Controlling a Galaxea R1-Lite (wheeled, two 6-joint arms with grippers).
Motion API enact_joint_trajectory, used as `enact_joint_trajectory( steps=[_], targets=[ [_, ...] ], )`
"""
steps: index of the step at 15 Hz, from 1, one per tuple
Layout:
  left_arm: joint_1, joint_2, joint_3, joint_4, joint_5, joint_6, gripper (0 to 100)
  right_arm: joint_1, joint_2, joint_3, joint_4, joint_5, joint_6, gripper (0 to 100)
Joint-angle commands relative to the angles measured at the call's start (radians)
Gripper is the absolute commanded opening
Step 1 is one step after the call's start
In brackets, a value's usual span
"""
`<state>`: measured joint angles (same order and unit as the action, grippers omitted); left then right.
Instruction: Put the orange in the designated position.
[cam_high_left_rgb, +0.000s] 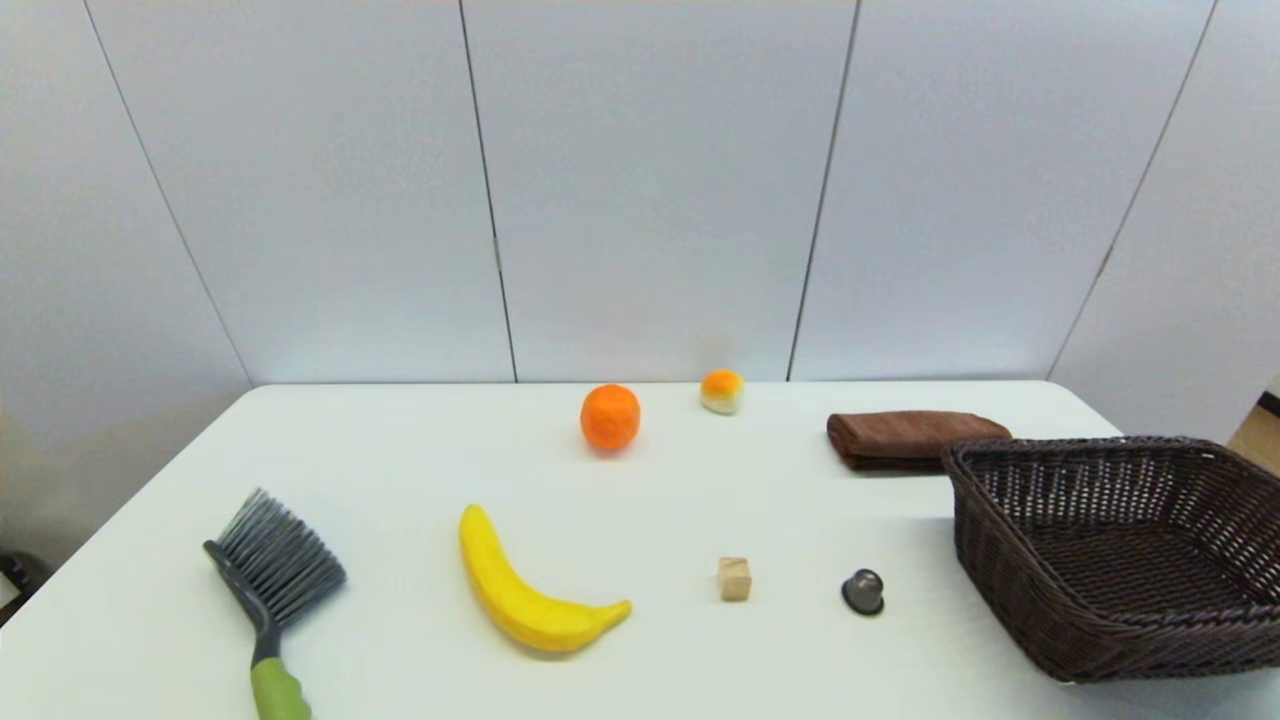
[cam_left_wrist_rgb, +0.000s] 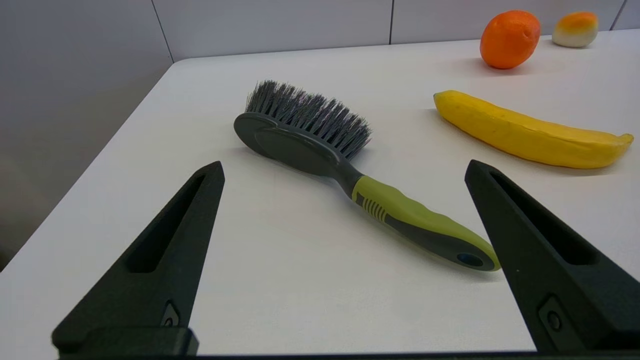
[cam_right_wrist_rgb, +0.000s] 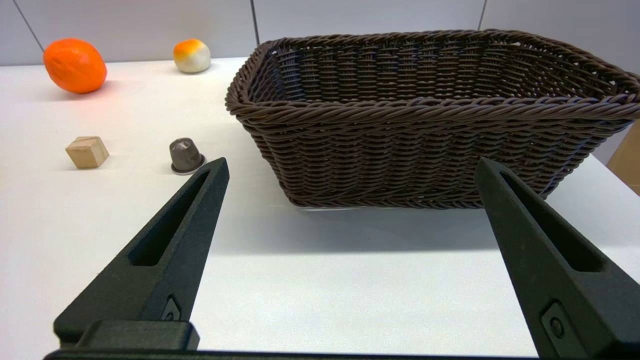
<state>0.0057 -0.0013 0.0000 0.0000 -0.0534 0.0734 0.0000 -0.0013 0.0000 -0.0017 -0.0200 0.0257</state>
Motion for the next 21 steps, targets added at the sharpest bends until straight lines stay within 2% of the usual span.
enact_joint_trajectory(
  steps=[1, 16, 18, 21],
  targets=[
    [0.000, 0.001, 0.000, 0.000, 0.000, 0.000, 100, 0.000, 0.001, 0.000, 0.000, 0.000, 0.000, 100],
    [0.000, 0.003, -0.002, 0.005, 0.020, 0.016, 100, 0.000, 0.000, 0.000, 0.000, 0.000, 0.000, 100],
    [0.000, 0.078, -0.020, -0.003, 0.024, 0.069, 100, 0.000, 0.000, 0.000, 0.000, 0.000, 0.000, 100],
    [0.002, 0.225, -0.114, -0.009, 0.018, 0.075, 100, 0.000, 0.000, 0.000, 0.000, 0.000, 0.000, 100]
  ],
)
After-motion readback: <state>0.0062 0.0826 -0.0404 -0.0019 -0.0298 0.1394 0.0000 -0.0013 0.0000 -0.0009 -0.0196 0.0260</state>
